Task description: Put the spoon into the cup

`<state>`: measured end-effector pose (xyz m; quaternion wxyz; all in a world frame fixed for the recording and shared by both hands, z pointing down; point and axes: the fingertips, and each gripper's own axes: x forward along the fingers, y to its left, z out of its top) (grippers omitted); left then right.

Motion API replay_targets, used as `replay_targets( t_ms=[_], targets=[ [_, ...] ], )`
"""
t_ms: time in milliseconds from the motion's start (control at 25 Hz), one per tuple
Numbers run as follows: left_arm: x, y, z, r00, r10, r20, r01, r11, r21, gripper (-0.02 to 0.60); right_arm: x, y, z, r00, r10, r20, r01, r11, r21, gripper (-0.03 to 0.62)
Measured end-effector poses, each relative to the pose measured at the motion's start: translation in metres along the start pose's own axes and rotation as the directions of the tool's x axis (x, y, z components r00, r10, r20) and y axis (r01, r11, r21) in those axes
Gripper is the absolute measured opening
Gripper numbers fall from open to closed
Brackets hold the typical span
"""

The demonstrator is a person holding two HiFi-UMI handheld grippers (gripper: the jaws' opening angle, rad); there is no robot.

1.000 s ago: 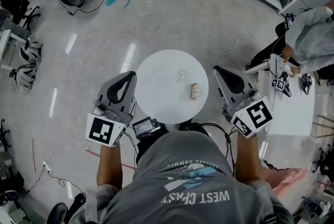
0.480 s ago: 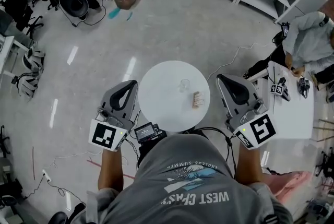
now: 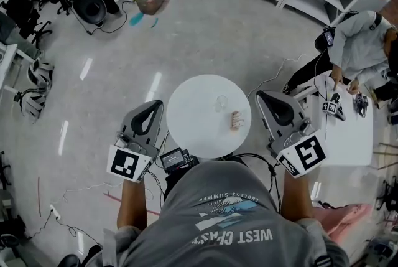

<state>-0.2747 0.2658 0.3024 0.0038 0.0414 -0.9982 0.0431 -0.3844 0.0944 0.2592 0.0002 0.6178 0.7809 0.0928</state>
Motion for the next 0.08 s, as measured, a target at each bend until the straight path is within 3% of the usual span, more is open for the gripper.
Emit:
replay_targets(
  t_ms=[80],
  targets=[
    [0.0000,0.0008,0.0003,1.000,-0.002,0.002,0.002,1.000,-0.005,0.002,0.0015,0.0012,-0.0011,1.000,-0.001,-0.006,0.001,1.000,0.000,0.000]
  ],
)
